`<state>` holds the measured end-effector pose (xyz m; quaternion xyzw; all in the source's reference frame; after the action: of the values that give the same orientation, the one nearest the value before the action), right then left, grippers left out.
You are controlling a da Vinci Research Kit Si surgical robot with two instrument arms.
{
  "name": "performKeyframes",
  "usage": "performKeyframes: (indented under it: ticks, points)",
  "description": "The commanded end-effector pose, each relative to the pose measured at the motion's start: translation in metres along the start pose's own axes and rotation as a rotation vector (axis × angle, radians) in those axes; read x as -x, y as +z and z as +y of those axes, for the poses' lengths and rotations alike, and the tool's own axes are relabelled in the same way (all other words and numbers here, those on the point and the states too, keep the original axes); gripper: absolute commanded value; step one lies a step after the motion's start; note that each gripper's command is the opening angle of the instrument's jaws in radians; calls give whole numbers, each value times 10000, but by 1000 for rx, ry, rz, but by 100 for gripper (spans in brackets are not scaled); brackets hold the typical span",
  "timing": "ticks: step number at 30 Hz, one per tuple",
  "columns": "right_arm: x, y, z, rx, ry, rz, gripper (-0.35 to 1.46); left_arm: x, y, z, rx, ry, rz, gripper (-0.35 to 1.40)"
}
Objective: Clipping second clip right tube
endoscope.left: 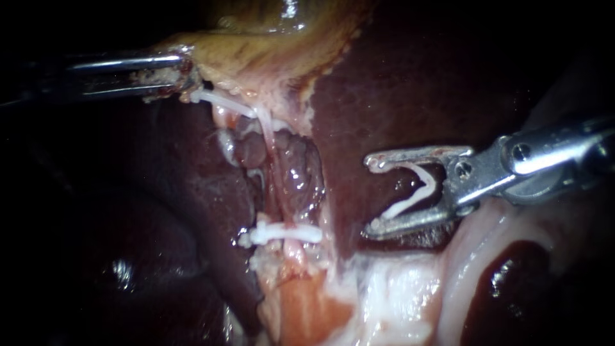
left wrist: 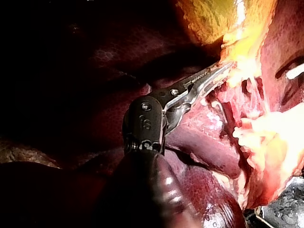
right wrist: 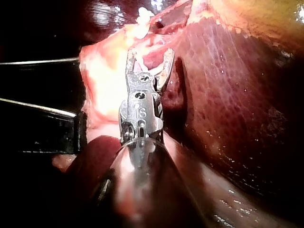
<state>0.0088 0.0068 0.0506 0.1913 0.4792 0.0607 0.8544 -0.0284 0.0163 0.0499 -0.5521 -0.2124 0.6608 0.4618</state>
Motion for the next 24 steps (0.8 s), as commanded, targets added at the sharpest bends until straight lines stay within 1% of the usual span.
performKeyframes:
  ticks: [1,8,13,15,20,24]
  points:
    - [-1,2,0,1,26,0,50,1,1,0,-2,0,0,-35]
    - [-10,22,5,3,132,1,50,2,2,0,-4,1,1,-35]
    - [-10,42,8,-11,197,8,50,3,3,1,-5,1,1,-35]
    - [-8,51,7,-20,226,16,50,3,3,1,-5,1,2,-35]
    - [-8,74,8,-38,284,56,50,3,3,2,-5,1,2,-35]
    - [-9,93,11,-47,320,71,50,3,3,2,-5,1,2,-35]
